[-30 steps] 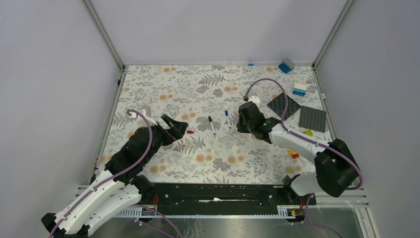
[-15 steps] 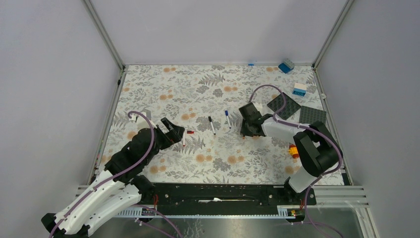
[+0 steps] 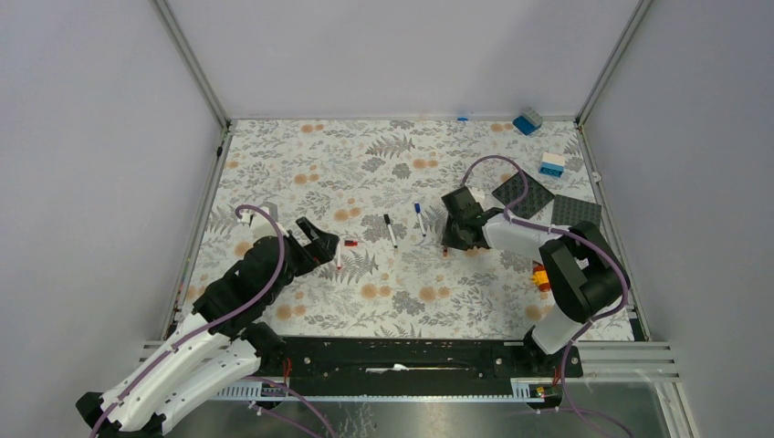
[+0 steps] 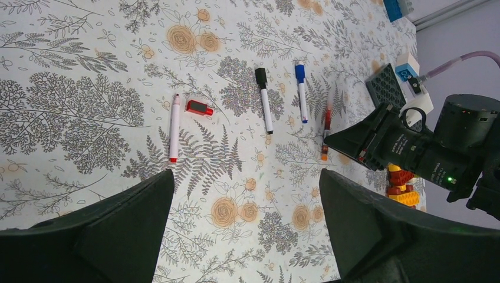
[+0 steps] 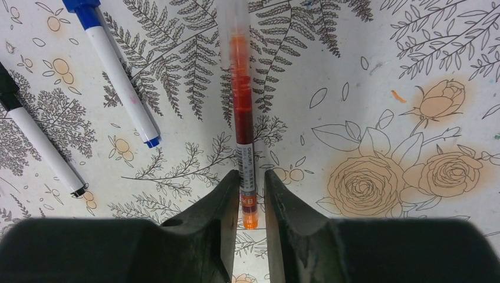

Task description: Insert the pens into the pen caps

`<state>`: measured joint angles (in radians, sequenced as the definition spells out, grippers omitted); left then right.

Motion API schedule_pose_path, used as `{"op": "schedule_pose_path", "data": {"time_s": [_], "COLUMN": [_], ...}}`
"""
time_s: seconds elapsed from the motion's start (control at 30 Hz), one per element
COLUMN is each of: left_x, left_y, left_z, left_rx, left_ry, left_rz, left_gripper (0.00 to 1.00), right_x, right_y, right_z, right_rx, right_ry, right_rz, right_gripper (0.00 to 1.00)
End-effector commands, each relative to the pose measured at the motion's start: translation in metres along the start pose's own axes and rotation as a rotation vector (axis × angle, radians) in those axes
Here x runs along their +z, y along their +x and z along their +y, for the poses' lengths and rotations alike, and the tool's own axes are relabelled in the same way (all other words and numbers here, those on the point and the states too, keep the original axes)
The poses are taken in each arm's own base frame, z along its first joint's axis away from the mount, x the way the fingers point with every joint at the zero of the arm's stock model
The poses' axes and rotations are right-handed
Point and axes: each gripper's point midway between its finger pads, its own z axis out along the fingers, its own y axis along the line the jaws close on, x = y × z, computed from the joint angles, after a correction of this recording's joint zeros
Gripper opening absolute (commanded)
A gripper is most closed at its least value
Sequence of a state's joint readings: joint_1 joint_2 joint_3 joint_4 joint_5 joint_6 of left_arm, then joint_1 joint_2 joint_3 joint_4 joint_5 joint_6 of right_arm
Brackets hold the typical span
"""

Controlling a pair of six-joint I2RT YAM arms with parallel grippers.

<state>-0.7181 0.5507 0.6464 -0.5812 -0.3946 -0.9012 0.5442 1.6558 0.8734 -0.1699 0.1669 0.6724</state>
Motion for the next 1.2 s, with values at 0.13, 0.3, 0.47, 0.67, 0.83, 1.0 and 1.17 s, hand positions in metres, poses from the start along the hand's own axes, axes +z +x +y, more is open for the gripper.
{"op": "schedule_pose_path", "data": {"time_s": [0.13, 0.3, 0.47, 0.67, 0.83, 1.0, 1.17], "left_x": [-0.005, -0.002, 0.001, -0.002, 0.021, 0.05, 0.082], "left_y": [-0.018, -0.016, -0.013, -0.028, 0.001, 0.028, 0.042], "left_z": [-0.009, -0.006, -0.004, 0.001, 0.01, 0.018, 0.028], "left_rx": [-0.006, 0.005, 0.022, 0.128, 0.199, 0.285, 0.317], "left_ry": [0.017, 0.0, -0.021, -0.075, -0.162, -0.242, -0.277], "left_rz": [-0.056, -0.048, -0.034, -0.061, 0.069, 0.209, 0.317], "left_gripper": [0.98, 0.98, 0.94, 0.93, 0.84, 0.75, 0.64], "right_x": [-0.006, -0.038, -0.083, -0.097, -0.084, -0.072, -0.07], "right_y": [-0.008, -0.035, -0.041, -0.032, -0.034, -0.028, -0.021], "right_z": [0.001, 0.033, 0.087, 0.111, 0.104, 0.083, 0.062], "right_rx": [0.008, -0.156, -0.364, -0.442, -0.392, -0.34, -0.309], "right_ry": [-0.009, -0.183, -0.521, -0.671, -0.602, -0.519, -0.48], "right_rz": [-0.009, -0.072, -0.112, -0.106, -0.151, -0.17, -0.221], "right_gripper": [0.36, 0.55, 0.7, 0.74, 0.74, 0.74, 0.74]}}
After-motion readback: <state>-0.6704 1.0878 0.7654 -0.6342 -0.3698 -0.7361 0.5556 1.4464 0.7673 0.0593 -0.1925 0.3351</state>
